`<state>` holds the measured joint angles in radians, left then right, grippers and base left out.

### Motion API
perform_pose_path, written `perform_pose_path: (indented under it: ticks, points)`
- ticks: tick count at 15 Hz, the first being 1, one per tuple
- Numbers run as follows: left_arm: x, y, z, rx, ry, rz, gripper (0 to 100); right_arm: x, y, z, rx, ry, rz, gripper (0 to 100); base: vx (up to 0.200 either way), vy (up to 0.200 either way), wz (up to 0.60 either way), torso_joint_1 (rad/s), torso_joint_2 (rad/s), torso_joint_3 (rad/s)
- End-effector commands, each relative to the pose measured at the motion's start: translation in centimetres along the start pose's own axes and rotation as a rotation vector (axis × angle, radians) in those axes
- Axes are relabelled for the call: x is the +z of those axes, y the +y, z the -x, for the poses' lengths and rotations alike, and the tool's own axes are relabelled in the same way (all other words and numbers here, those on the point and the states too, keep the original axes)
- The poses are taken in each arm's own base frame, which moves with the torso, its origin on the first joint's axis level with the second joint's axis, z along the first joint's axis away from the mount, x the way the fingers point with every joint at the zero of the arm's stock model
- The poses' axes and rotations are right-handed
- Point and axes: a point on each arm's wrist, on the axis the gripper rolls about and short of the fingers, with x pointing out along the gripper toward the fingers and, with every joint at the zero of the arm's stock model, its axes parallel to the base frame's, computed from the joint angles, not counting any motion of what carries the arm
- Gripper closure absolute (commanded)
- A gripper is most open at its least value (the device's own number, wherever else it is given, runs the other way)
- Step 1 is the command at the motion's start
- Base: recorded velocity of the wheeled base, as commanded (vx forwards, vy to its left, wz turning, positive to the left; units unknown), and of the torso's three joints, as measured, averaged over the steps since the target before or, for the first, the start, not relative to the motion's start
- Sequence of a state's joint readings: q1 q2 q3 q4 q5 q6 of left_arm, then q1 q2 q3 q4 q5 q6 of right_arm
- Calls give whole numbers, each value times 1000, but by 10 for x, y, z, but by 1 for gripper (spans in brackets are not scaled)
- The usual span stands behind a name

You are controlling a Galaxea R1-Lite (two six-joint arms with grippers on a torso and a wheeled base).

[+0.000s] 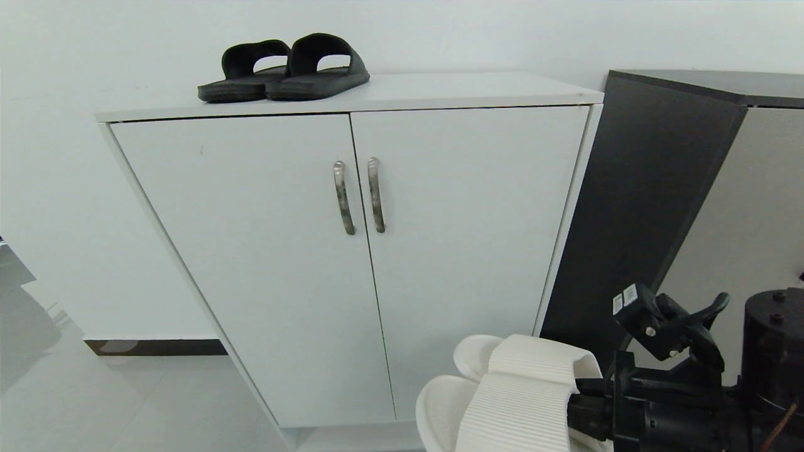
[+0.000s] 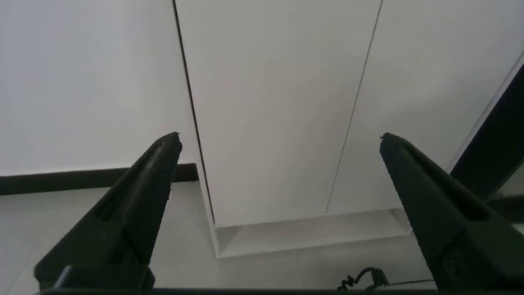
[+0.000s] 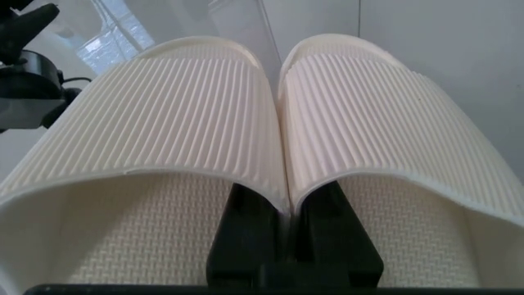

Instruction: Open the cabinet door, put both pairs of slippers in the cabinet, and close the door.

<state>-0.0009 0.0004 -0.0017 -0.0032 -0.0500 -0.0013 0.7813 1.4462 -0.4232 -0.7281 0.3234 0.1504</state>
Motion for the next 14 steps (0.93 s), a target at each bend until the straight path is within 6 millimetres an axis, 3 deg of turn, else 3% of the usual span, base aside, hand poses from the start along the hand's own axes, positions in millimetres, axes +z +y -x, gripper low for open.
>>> perform_pose_path:
  ticks: [1,6,8,10,12,14]
  points:
    - [0,0,0,0,1,0,0,-1,1,1,5,4,2,100,0,0,0,-22,80,41]
    - [4,0,-2,12,20,-42,0,-1,2,2,3,-4,6,100,0,0,0,-4,10,7]
    - [67,0,-4,-30,-35,41,0,-2,1,2,4,1,3,100,0,0,0,0,0,0]
    - [125,-3,-25,-214,-9,81,0,-2,1,1,4,1,6,100,0,0,0,0,0,0]
    - [152,-6,-54,-387,36,124,0,-2,2,3,3,-4,7,100,0,0,0,0,0,0]
    - [160,-12,-79,-628,62,143,0,-1,2,3,8,-22,12,100,0,0,0,0,0,0]
